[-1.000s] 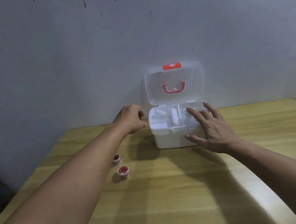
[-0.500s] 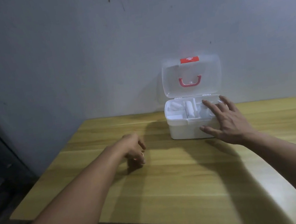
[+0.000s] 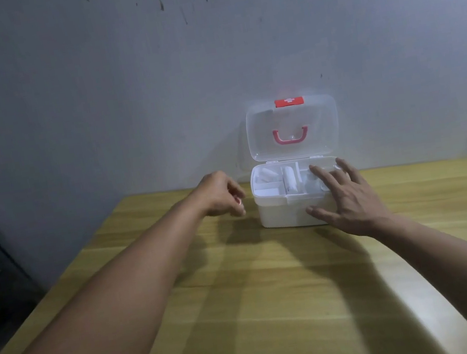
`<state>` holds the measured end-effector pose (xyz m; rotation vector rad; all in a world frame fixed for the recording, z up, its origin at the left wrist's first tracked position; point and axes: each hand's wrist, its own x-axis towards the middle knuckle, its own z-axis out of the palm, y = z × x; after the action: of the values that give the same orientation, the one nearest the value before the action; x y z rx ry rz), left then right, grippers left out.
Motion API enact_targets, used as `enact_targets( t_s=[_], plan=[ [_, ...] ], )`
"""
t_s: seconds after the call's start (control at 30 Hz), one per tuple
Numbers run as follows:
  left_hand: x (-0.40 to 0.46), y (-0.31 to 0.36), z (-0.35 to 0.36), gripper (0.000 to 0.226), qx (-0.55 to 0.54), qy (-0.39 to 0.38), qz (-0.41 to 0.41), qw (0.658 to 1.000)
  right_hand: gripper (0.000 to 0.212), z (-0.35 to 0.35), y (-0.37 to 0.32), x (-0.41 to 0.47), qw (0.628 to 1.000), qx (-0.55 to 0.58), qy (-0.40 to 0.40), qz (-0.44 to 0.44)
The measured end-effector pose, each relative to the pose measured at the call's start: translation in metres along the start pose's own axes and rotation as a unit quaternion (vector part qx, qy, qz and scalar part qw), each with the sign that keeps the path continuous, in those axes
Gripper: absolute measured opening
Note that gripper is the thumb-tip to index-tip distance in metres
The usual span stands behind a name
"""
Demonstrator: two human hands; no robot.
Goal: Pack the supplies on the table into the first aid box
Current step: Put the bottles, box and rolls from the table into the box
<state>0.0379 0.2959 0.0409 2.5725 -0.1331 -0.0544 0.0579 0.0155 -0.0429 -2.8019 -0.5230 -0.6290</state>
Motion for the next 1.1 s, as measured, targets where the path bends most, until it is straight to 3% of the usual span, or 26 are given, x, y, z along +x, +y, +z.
enact_targets(
  t_s=[0.33,0.7,1.1],
  plan=[
    [0.035,0.051,0.002,0.042,0.015,-0.077,0.028,0.997,0.086,0.001,0.002,0.000,1.000,-0.003,0.005,-0.003],
    [0.048,0.050,0.006,0.047,-0.024,-0.092,0.022,0.995,0.086,0.003,0.002,0.000,1.000,0.006,0.005,-0.001],
    [0.047,0.051,0.036,0.058,-0.065,0.052,0.080,0.993,0.086,0.002,0.001,0.000,1.000,0.003,0.006,-0.001]
  ],
)
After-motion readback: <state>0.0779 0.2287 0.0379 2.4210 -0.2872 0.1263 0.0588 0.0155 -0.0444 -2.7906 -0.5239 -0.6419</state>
